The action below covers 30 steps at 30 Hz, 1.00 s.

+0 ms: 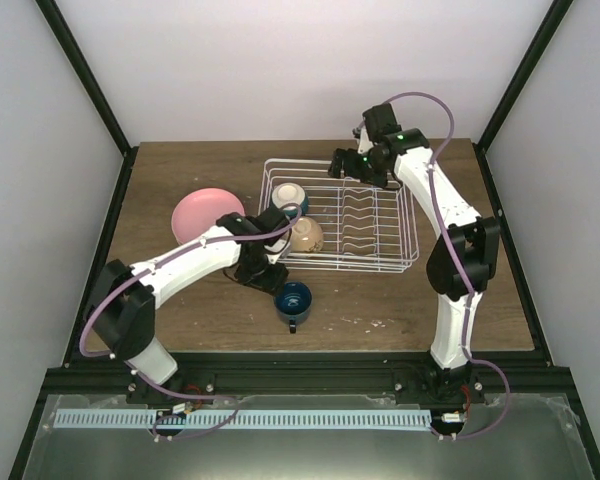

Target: Load the mixed dishes into the dish rack

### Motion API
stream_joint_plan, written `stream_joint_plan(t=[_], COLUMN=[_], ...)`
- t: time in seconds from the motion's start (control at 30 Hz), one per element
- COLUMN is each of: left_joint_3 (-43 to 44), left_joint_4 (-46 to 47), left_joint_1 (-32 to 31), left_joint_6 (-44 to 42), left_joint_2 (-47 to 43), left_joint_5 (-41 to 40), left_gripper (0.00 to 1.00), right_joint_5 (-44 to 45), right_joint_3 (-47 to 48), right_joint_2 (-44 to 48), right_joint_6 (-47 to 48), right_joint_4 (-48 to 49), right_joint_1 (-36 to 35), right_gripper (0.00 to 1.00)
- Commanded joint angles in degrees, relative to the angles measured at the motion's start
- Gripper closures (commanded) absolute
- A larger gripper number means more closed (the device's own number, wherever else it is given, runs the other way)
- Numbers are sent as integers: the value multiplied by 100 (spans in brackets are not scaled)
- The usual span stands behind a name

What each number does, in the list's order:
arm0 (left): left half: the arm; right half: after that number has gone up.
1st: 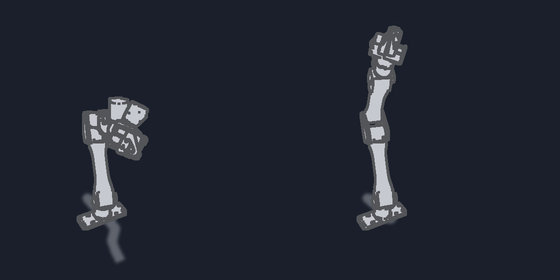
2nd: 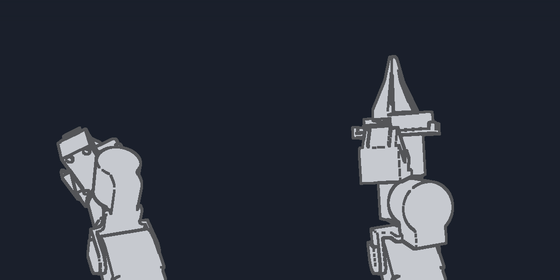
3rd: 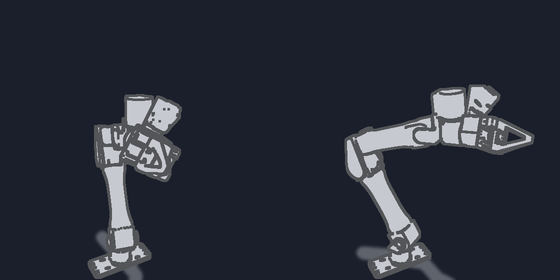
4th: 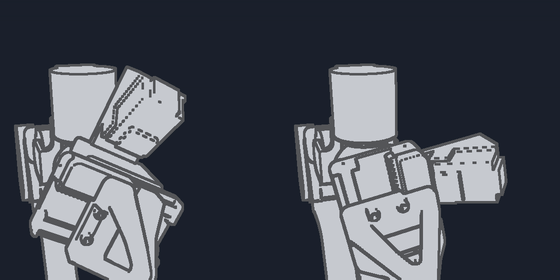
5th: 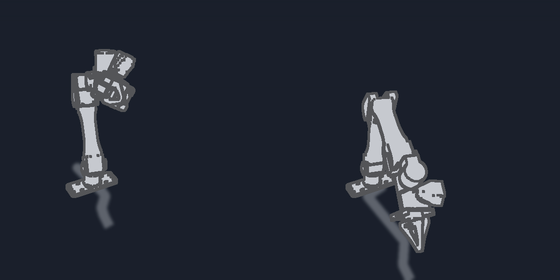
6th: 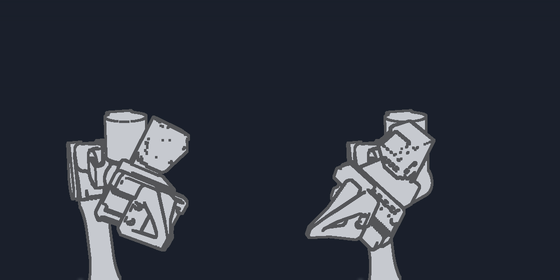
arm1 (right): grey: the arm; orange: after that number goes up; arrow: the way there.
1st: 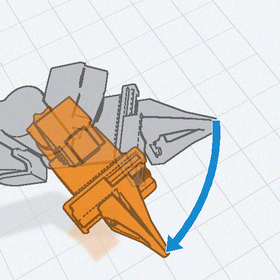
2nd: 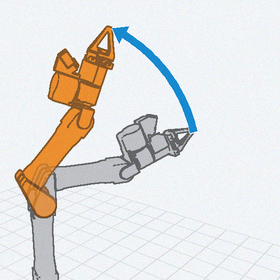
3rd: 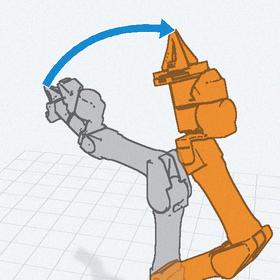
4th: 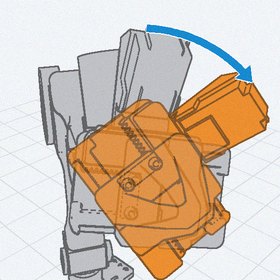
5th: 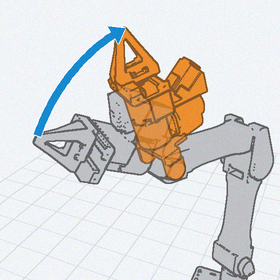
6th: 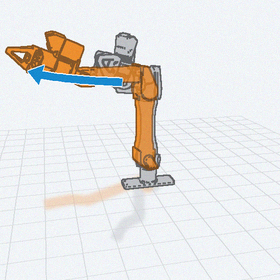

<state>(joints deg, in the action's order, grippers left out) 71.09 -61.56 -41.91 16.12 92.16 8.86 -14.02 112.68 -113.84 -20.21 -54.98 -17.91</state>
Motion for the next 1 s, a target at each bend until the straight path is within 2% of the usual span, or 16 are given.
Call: stream_joint_plan(t=[0.0, 0.37, 0.63, 0.8, 0.97], left_joint_3=[-128, -190, -179, -155, -107], left_joint_4=[231, 446, 517, 540, 479], left_joint_1=[-114, -271, -367, -406, -434], left_joint_6=[-12, -98, -206, -279, -294], left_joint_2=[191, 556, 885, 1029, 1068], left_joint_5=[36, 20, 19, 92, 79], left_gripper=[38, 41, 47, 58, 79], right_joint_5=[99, 263, 287, 294, 350], right_joint_3=[-20, -174, -438, -648, -779], right_joint_2=[271, 431, 564, 649, 719], right_joint_6=[17, 46, 44, 46, 61], right_joint_4=[-48, -61, 26, 98, 127], right_joint_1=[45, 76, 85, 86, 93], right_gripper=[0, 0, 0, 0, 0])
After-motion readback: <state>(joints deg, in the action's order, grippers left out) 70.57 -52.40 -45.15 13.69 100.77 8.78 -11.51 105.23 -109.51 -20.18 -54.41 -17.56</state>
